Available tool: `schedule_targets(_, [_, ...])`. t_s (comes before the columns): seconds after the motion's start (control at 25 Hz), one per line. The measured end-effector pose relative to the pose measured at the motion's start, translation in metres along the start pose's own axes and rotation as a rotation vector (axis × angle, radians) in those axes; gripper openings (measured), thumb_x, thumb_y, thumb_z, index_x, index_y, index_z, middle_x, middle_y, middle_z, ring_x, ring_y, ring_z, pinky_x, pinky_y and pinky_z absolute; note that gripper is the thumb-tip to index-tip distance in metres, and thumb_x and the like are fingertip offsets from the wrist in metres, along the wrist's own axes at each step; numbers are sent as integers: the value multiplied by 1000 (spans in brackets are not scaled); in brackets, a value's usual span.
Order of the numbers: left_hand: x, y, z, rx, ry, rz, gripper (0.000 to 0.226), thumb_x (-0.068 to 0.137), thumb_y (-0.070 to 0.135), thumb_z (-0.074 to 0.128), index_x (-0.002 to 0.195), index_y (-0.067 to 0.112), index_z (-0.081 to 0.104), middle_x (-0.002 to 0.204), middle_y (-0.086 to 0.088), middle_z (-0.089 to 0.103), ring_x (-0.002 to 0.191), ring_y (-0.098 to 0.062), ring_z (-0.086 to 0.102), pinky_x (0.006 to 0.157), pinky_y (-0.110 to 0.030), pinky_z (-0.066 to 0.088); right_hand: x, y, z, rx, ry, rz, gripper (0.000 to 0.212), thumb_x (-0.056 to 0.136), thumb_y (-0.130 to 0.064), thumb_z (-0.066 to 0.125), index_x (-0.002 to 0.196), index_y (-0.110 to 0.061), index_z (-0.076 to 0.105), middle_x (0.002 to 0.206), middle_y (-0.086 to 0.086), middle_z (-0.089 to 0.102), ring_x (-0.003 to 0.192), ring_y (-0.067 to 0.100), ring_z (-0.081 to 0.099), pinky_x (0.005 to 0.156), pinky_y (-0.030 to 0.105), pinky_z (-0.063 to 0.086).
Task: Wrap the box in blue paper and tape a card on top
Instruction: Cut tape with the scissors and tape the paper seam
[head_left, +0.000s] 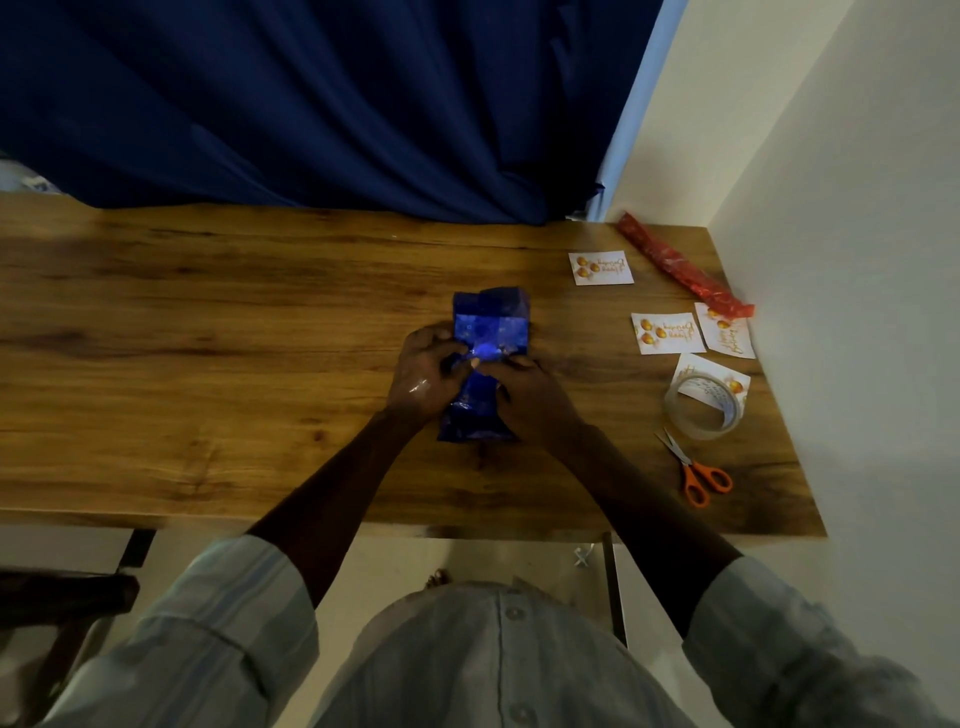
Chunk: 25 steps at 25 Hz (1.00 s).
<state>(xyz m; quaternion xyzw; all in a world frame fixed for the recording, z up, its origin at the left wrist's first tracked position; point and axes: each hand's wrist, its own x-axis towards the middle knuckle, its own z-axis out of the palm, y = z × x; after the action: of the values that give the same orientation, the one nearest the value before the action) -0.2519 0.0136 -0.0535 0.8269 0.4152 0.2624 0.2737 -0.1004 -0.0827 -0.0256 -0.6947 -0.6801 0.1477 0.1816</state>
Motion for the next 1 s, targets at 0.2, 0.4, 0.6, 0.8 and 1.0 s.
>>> schedule_targets(0.2, [14,16,7,-178,-3,-304,18,78,32,78,84,16,70,125,-6,52,122,-19,43,100,-32,40,4,2,-9,-9,-98,-12,46,87,-3,50,130,-17,57,134,15,54,121,32,50,97,44,45])
schedule_targets(0.4, [23,29,8,-251,33,-427,11,76,20,78,73,16,68,84,-5,71,78,-15,67,75,-32,54,6,3,-15,-3,-93,-58,40,91,-5,49,128,-17,59,130,12,58,118,28,53,91,36,46])
schedule_targets(0.6, [27,32,3,-410,-21,-588,11,79,16,73,81,6,70,83,-13,73,79,-30,70,71,-44,58,12,3,-22,51,97,-9,28,93,-6,49,115,-6,65,109,14,66,101,27,60,84,33,45])
schedule_targets(0.8, [27,30,6,-277,62,-555,15,74,19,74,73,5,70,74,-7,71,69,-20,69,67,-40,58,23,13,-18,-42,45,68,27,95,-16,48,116,-9,64,123,9,59,116,26,49,93,33,36])
schedule_targets(1.0, [31,3,22,-219,94,-550,29,65,37,70,77,11,67,91,-11,69,83,-15,67,85,-35,56,21,19,-7,6,191,91,28,93,-20,53,117,-10,63,122,8,59,114,28,51,91,34,39])
